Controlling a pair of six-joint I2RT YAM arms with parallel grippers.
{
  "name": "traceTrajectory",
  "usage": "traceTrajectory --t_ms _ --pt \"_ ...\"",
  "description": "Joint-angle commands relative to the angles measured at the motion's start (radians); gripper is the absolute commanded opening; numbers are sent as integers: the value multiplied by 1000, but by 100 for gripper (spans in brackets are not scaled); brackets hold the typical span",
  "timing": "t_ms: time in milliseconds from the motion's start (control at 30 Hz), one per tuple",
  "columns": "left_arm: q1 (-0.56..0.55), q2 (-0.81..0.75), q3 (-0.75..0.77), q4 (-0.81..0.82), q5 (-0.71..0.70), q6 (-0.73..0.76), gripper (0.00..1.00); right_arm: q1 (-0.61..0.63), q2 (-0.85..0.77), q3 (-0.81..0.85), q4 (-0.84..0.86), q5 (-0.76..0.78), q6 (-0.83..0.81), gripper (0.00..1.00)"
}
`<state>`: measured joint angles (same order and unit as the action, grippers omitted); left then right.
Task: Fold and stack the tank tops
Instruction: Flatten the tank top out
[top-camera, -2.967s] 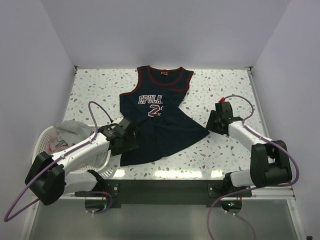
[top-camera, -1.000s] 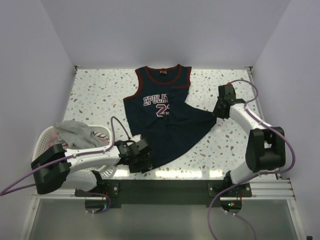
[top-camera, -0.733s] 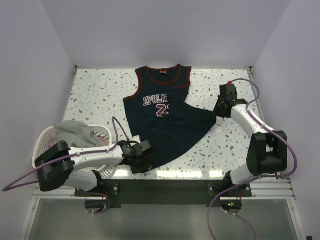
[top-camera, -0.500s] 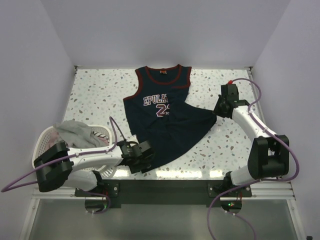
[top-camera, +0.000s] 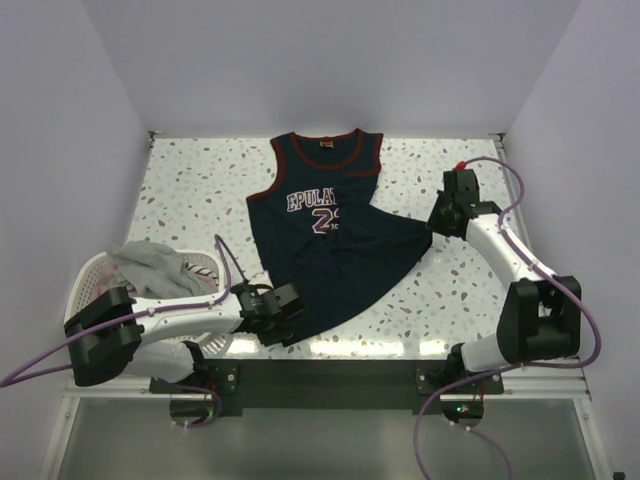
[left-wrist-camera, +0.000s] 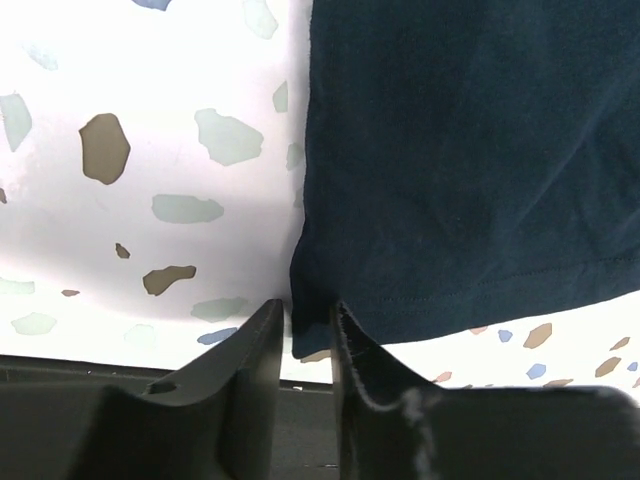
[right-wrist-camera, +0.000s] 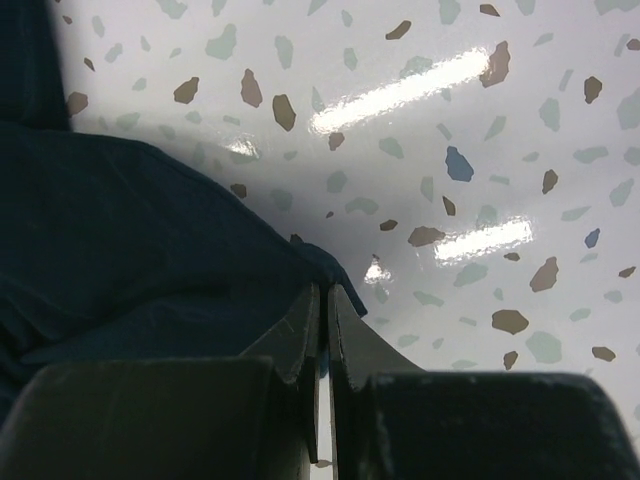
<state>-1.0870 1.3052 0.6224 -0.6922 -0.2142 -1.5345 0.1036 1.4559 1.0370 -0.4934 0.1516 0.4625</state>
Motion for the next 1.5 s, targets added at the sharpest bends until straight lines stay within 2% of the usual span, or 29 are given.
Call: traceTrajectory --t_ms 0,100,167,200,233,333,433,500,533,600,633,700,733,833,1000,1200,1333,1467 --pt "1 63 -67 22 -53 -3 27 -2 -49 -9 -4 -32 -8 0" --pt "1 62 -67 63 -70 25 21 -4 -71 -20 7 -78 4 0" --pt "4 49 -58 85 -86 40 12 -4 -86 -20 9 -109 16 0" --pt "7 40 -52 85 -94 59 3 -2 -92 -20 9 -135 19 0" --pt "15 28 -47 77 -106 72 0 -2 -109 -17 7 -148 27 0" --pt "57 -64 5 37 -158 158 0 -2 -141 -5 -5 -214 44 0" --pt "110 -210 141 -35 -226 285 0 -4 -207 33 -25 -296 77 0" --pt "165 -299 305 -73 -275 402 0 -10 -265 105 -57 -340 100 0" --pt "182 -328 442 -110 -293 446 0 -19 -284 136 -69 -349 131 0" --pt "203 -330 604 -157 -367 559 0 -27 -333 261 -100 -359 166 0" --pt "203 -314 773 -188 -398 591 0 -33 -342 314 -115 -350 203 0" --pt "205 -285 945 -205 -470 683 0 -35 -356 474 -142 -333 238 0" --pt "203 -265 1077 -176 -482 717 0 -36 -359 527 -146 -319 273 0" --pt "205 -248 1256 -72 -463 868 0 -33 -376 707 -136 -294 320 0" --pt "205 -271 1352 110 -419 981 0 -35 -404 1002 -155 -201 305 0" --pt "205 -281 1453 187 -396 1040 0 -35 -420 1221 -178 -97 265 0" --pt "203 -259 1485 200 -418 1054 0 -36 -417 1217 -169 -83 254 0" --pt "202 -250 1430 249 -481 1080 0 -35 -410 1100 -142 -102 257 0"
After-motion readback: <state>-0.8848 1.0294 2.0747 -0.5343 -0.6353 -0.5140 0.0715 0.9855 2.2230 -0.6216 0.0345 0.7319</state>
